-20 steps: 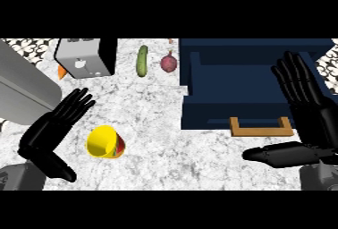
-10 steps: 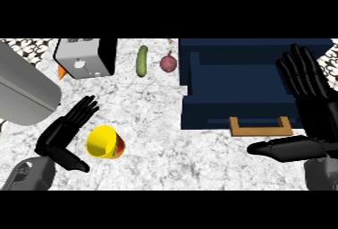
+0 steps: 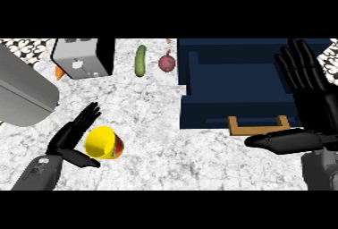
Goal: Pick up the cup, place it into the drawer and close the drawer
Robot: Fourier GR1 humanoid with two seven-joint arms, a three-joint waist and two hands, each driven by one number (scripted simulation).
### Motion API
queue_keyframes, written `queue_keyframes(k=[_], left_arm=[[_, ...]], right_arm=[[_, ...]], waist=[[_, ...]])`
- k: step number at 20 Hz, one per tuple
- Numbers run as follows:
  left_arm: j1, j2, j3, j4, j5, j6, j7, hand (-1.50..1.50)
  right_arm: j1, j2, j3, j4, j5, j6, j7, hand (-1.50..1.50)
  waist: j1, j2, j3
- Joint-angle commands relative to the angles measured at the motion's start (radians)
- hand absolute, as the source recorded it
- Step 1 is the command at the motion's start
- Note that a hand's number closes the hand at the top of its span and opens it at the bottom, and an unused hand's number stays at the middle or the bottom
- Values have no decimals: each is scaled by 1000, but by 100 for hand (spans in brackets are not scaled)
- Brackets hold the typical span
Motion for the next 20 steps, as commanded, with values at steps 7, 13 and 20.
queue_keyframes(k=[7, 13, 20], left_arm=[[-87, 16, 2, 224, -34, -73, -241, -150], [-93, -48, -22, 278, -69, 21, -304, -150], [-116, -74, -40, 304, -85, 1, -349, -150]], right_arm=[[41, -25, -23, -42, -48, 48, 1, -150], [41, 5, 26, -68, -8, 21, 29, -150], [-6, -18, -7, -8, -11, 29, 14, -150]], waist=[[-24, 5, -2], [-25, 5, -3], [-17, 10, -3]])
